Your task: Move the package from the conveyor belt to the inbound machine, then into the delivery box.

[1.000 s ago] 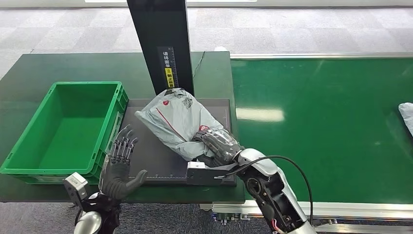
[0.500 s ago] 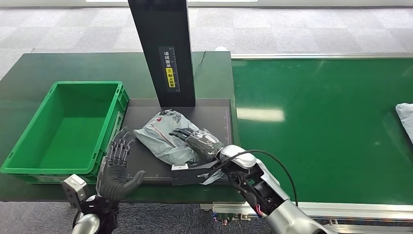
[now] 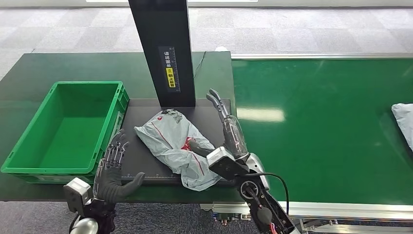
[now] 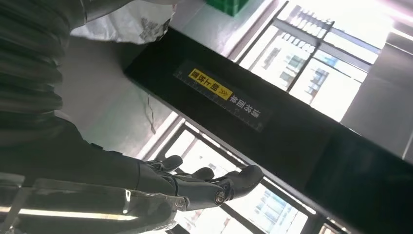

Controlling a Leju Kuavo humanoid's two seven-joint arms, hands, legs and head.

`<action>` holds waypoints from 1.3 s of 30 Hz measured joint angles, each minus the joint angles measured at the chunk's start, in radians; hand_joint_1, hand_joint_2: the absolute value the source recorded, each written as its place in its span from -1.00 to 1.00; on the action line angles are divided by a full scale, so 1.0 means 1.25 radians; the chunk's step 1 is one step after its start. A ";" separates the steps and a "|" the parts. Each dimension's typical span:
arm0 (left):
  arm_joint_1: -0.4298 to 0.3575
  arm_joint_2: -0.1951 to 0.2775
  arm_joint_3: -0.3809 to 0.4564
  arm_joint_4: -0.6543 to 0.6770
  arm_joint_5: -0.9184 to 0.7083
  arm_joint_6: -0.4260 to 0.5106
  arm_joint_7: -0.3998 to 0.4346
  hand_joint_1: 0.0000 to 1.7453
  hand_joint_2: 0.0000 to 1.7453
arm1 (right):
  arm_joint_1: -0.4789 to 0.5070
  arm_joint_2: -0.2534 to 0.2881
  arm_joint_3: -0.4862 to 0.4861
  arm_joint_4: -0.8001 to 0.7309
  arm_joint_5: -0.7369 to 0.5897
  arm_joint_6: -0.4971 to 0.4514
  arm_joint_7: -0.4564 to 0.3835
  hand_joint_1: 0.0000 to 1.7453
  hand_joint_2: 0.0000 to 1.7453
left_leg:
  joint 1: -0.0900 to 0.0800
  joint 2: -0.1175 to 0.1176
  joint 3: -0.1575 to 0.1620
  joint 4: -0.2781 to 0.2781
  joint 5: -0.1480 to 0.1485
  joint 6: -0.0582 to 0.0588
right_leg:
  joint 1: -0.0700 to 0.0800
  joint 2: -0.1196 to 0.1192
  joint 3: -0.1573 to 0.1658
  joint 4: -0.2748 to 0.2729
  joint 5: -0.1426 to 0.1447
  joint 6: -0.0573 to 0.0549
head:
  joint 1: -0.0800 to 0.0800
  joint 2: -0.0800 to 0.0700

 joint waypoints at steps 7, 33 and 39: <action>-0.004 0.003 -0.016 -0.001 -0.114 0.062 0.019 -1.00 1.00 | 0.073 0.018 -0.083 -0.084 -0.102 0.013 -0.033 -1.00 1.00 | 0.000 0.000 0.000 0.000 0.000 0.000 | 0.000 0.000 0.000 0.000 0.000 0.000 | 0.000 0.000; -0.376 0.004 -0.189 0.448 -0.592 0.107 0.299 -0.80 1.00 | 0.162 0.047 -0.200 -0.164 -0.055 0.002 -0.020 -1.00 1.00 | 0.000 -0.001 0.000 0.000 0.001 0.000 | 0.000 0.000 0.000 0.000 0.000 0.000 | 0.000 0.000; -0.424 0.004 -0.219 0.532 -0.596 0.081 0.272 0.93 1.00 | 0.166 0.052 -0.217 -0.164 -0.038 -0.002 -0.011 -1.00 1.00 | 0.000 -0.002 0.002 0.000 0.001 0.000 | 0.000 -0.002 0.003 0.000 0.000 0.000 | 0.000 0.000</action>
